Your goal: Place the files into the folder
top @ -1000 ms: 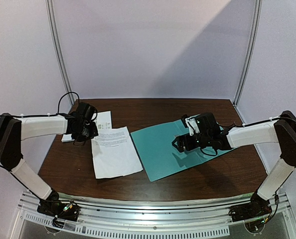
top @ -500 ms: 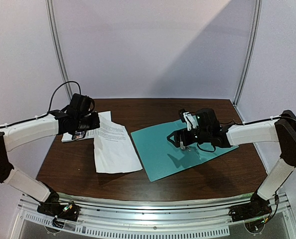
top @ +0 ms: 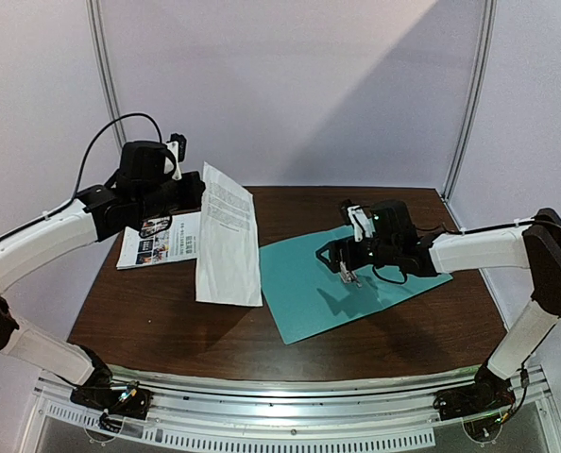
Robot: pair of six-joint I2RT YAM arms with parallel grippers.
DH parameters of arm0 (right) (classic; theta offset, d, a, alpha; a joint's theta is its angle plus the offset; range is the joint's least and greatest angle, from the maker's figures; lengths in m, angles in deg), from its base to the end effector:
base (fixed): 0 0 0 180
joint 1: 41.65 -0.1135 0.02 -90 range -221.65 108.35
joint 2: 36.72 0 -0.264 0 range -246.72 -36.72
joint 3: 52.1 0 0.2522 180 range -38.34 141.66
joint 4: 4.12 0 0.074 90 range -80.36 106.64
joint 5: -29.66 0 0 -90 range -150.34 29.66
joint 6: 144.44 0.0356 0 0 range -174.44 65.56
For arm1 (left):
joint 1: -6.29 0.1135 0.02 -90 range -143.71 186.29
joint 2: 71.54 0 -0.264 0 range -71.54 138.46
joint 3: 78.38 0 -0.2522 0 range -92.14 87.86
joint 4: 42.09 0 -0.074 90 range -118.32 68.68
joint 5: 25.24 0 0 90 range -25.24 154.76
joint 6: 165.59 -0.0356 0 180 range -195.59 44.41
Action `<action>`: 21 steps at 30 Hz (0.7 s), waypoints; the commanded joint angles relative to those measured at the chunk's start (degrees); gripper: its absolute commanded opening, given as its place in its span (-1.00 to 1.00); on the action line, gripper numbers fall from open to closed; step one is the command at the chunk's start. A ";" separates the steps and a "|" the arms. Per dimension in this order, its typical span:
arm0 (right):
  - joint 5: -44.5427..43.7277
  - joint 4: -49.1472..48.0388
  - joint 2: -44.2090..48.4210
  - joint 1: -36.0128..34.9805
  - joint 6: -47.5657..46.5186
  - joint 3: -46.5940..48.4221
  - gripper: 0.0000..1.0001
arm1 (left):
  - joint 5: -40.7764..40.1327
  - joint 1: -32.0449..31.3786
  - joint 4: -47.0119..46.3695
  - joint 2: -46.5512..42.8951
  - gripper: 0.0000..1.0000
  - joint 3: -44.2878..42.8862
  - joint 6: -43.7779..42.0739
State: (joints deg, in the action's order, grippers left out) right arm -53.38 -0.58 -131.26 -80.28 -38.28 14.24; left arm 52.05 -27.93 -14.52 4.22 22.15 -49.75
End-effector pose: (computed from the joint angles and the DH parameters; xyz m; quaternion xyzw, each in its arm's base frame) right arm 0.2755 0.2257 0.2000 -0.1989 0.8494 0.2706 0.4070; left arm 0.2576 -0.1657 0.3417 0.0006 0.8350 -0.1911 0.5159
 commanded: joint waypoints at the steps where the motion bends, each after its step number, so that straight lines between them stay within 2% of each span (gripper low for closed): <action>1: -8.17 0.81 4.75 -0.31 -1.57 -0.27 0.98 | 5.95 -1.75 -1.63 0.10 -1.00 -3.63 -0.26; 11: -23.80 0.31 13.41 -0.27 -5.41 -3.52 0.97 | 17.29 -4.70 -3.99 0.91 -1.00 -10.82 3.60; 21: -32.18 0.35 17.16 -0.22 -7.74 -5.29 0.98 | 26.30 -4.72 -15.15 1.64 -1.00 -7.70 9.82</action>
State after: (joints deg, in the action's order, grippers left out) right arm -80.40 -0.60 -115.63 -80.28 -44.51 10.13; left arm 72.51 -31.97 -22.63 4.82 12.25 -42.95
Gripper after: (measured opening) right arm 0.988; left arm 0.006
